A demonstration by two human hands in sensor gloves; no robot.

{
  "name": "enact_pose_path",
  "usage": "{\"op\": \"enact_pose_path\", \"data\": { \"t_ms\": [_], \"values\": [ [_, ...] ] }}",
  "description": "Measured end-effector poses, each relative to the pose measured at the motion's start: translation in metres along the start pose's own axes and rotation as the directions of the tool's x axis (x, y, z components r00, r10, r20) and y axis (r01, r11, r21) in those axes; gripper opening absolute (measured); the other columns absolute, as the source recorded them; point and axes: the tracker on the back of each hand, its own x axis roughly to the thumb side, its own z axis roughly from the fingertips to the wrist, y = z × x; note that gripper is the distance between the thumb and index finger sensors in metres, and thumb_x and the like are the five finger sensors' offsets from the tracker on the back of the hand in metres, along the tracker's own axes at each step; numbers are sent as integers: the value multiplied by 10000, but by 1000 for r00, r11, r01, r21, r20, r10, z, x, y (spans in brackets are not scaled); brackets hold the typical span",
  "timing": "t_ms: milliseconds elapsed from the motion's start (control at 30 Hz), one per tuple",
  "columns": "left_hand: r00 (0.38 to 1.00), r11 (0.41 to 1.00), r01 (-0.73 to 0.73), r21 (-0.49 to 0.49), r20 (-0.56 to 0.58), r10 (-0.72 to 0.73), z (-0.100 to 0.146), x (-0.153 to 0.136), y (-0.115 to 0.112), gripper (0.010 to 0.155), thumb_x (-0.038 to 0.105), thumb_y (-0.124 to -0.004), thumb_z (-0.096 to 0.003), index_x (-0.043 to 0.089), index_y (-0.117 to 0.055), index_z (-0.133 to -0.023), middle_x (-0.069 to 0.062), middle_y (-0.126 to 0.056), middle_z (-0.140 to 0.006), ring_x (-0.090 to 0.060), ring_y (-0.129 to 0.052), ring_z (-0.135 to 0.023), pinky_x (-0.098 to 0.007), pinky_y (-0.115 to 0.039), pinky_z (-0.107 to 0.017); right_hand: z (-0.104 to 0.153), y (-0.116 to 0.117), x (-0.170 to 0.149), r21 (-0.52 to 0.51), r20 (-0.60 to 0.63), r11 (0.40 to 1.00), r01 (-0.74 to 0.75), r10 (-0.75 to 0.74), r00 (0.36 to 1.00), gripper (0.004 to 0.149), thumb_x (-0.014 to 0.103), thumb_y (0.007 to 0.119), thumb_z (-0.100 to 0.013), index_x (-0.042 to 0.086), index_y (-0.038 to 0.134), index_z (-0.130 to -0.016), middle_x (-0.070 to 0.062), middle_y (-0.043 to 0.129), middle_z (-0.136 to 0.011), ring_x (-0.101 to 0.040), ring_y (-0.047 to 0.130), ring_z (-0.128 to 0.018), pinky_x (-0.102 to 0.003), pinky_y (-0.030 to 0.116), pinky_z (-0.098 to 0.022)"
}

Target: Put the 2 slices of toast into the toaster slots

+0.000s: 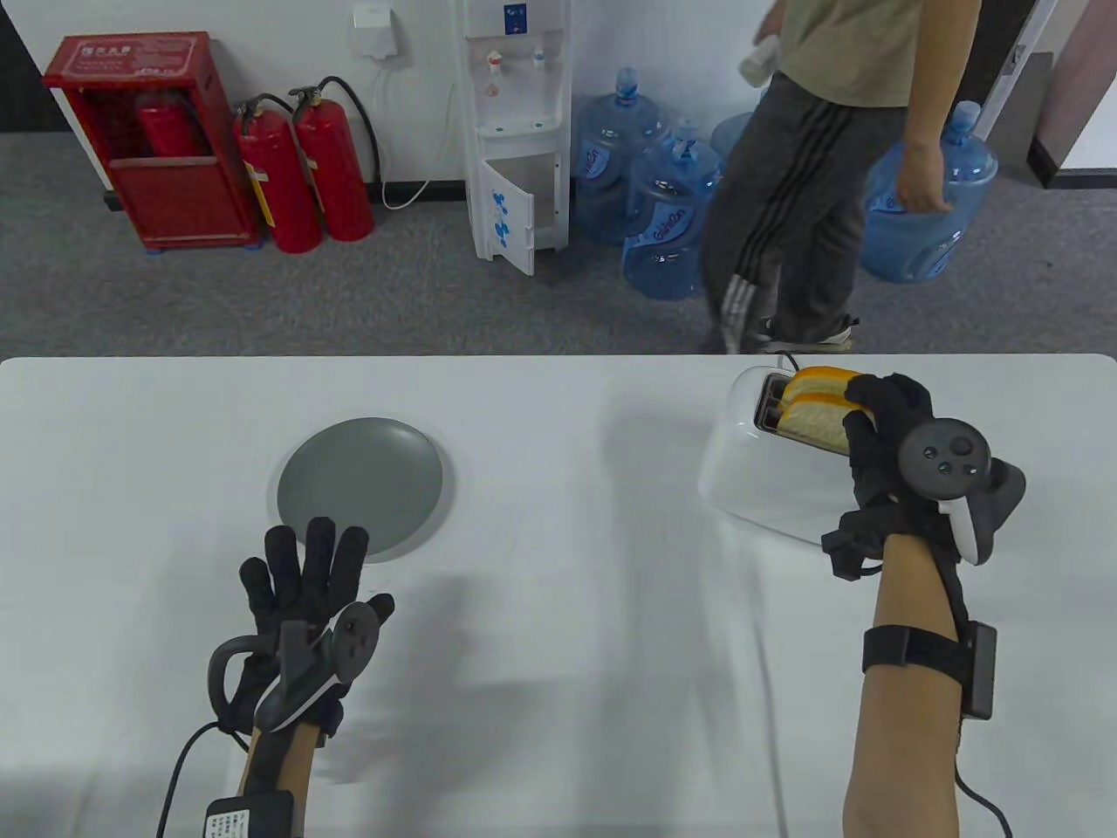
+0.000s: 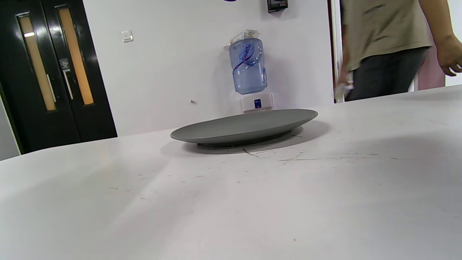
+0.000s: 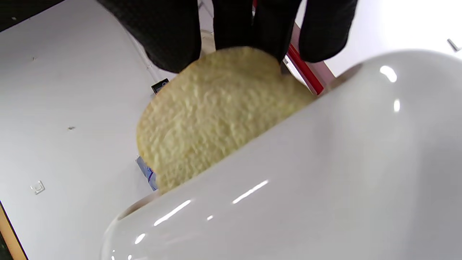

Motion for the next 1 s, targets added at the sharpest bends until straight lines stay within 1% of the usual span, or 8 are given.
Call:
{"op": "enact_pose_path", "data": {
  "t_ms": [100,233,400,500,633,767,867,1000],
  "values": [
    [1000,1000,-7,8,9,7,1,2,2,749,677,-492,-544,385,-267,-1196,-6,-207,-1275,-421,-117,-1137,-573,-186,-788,2,-7,4,-11,-6,1000,-19,19,1000,434,302,716,-674,306,683,-1106,-122,543,-1247,-402,604,-1129,-651,567,-794],
    [999,999,-40,16,30,39,4,7,6,750,675,-494,-545,381,-269,-1197,-11,-208,-1274,-422,-124,-1136,-566,-192,-790,8,-24,14,-56,1,997,-56,56,998,467,330,711,-676,311,642,-1138,-116,534,-1255,-418,559,-1142,-661,535,-796],
    [997,997,-63,36,45,62,8,12,11,751,675,-494,-545,379,-268,-1197,-14,-207,-1274,-424,-125,-1137,-567,-194,-791,17,-44,31,-72,45,994,-84,87,995,542,484,644,-693,325,540,-1201,-119,484,-1286,-427,518,-1163,-668,512,-806],
    [996,996,-76,44,52,73,10,14,13,749,674,-494,-545,381,-268,-1197,-14,-207,-1274,-423,-126,-1137,-567,-194,-792,23,-58,42,-86,69,993,-76,83,994,575,522,624,-689,332,506,-1218,-115,460,-1301,-430,497,-1176,-671,499,-813],
    [995,995,-85,45,58,82,11,15,14,751,674,-493,-546,380,-263,-1197,-16,-205,-1274,-426,-124,-1138,-568,-195,-792,32,-75,58,-108,85,993,-56,66,994,597,531,621,-691,334,469,-1233,-116,431,-1313,-433,473,-1184,-676,484,-817],
    [993,994,-97,45,64,94,12,16,14,751,674,-493,-545,380,-263,-1197,-15,-204,-1274,-424,-127,-1138,-567,-196,-792,42,-86,73,-134,118,989,-57,73,990,613,535,619,-690,341,437,-1242,-114,416,-1319,-436,465,-1188,-676,477,-822],
    [992,993,-106,47,71,103,13,17,14,753,674,-493,-546,383,-243,-1194,-15,-199,-1274,-425,-126,-1139,-568,-196,-793,49,-92,83,-159,149,985,-65,89,985,621,538,616,-689,341,419,-1245,-120,415,-1317,-434,466,-1186,-675,481,-821],
    [991,993,-112,42,79,109,13,18,13,757,674,-492,-547,382,-230,-1194,-18,-195,-1274,-426,-124,-1139,-568,-196,-793,60,-97,99,-167,201,983,-71,104,974,624,539,616,-689,341,413,-1245,-118,412,-1318,-437,463,-1187,-678,478,-820]
  ]
}}
